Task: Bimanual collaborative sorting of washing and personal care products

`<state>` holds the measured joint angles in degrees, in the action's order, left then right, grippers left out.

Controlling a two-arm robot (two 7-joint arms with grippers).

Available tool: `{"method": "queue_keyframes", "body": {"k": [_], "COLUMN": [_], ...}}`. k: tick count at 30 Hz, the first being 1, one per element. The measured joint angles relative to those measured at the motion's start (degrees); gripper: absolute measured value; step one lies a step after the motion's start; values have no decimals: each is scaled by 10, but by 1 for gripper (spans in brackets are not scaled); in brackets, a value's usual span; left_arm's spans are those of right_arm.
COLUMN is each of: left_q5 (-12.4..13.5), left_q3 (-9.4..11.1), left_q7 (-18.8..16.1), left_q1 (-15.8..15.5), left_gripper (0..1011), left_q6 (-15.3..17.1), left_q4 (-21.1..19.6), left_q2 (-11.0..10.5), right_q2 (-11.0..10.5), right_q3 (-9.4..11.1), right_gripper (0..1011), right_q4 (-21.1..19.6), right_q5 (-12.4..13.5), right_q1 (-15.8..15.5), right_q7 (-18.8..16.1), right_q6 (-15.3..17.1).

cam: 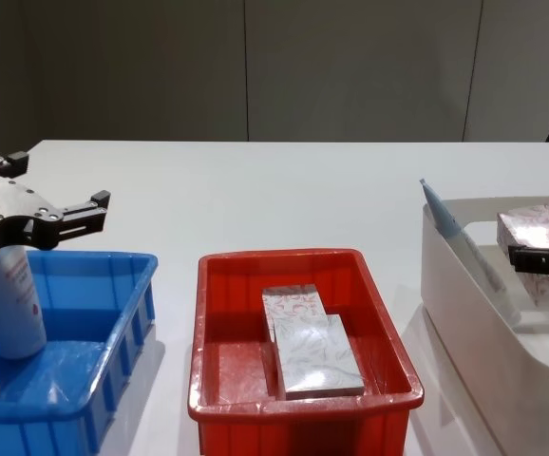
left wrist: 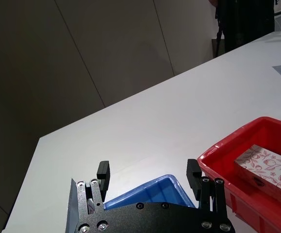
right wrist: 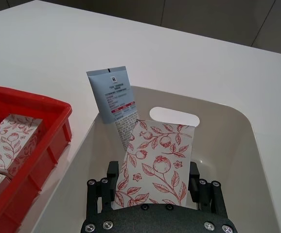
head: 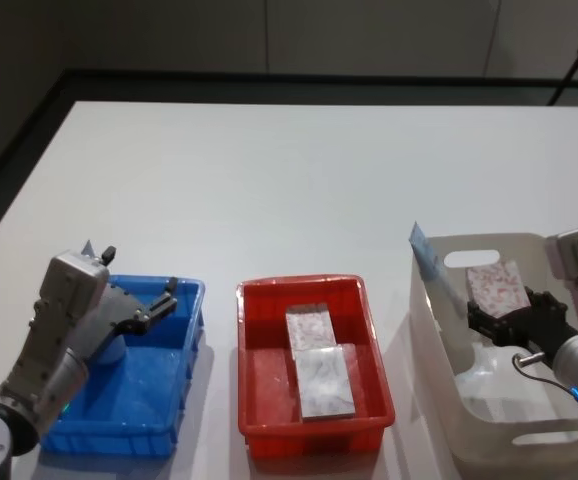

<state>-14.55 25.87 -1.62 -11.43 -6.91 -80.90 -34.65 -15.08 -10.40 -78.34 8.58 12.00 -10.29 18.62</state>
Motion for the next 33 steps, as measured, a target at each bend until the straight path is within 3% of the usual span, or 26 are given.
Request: {"method": "queue_keyframes", "body": {"k": [18,33], "left_q5": [0,0], "left_q3": [0,0], "left_q7": [0,0], "left_q1": [0,0], "left_gripper": [1001,1001], "left_q6": [0,0], "left_q4": [0,0], "left_q2": [0,0], "right_q2": [25,23], "right_q3": [21,20], "right_gripper": [845,865], "right_q4": [21,20], "right_q5": [-11,-11], "right_q1": [13,13], "right_q7": [2,1], "right_q6": [26,24]}}
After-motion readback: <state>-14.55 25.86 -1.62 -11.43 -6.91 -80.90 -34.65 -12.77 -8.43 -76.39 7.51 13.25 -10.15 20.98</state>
